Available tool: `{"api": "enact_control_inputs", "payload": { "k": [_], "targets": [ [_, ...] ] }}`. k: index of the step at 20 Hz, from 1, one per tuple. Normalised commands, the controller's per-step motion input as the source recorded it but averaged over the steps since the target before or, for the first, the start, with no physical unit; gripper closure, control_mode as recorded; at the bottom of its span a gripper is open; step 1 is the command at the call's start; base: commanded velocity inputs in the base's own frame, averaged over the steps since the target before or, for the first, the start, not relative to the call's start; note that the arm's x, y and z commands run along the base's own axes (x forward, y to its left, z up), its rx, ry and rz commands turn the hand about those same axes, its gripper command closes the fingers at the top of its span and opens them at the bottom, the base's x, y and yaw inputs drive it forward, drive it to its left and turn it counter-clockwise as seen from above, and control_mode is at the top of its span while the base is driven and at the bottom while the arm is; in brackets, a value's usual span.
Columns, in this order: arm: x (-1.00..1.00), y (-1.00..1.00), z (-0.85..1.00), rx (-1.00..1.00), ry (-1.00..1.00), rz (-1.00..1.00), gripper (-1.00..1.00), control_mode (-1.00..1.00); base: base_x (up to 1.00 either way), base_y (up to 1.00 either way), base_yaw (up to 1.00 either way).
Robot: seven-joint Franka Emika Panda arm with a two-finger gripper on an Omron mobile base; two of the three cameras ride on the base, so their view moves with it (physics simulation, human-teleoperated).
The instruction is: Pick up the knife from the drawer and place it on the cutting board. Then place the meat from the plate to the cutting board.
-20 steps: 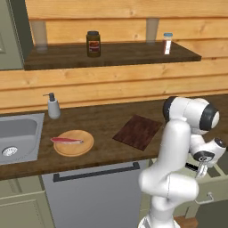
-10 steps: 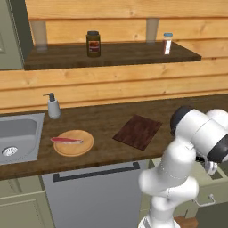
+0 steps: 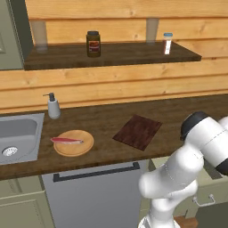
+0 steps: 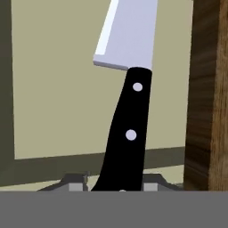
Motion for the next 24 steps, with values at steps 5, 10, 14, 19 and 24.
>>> {"api": "enact_control_inputs", "payload": {
  "k": [5, 10, 14, 19, 24],
  "targets": [
    [0.13, -0.53, 0.78, 0.04, 0.1, 0.29, 1.0, -1.0, 0.0, 0.0, 0.0],
    [0.69, 0.37, 0.82, 0.05, 0.28, -0.24, 1.0, -1.0, 0.0, 0.0, 0.0],
    [0.63, 0.77, 0.16, 0.0, 0.08, -0.6, 1.0, -1.0, 0.0, 0.0, 0.0],
    [0.59, 0.78, -0.01, 0.0, 0.1, -0.65, 1.0, -1.0, 0.0, 0.0, 0.0],
    [0.39, 0.83, -0.16, 0.01, 0.08, -0.67, 1.0, -1.0, 0.0, 0.0, 0.0]
  ]
}}
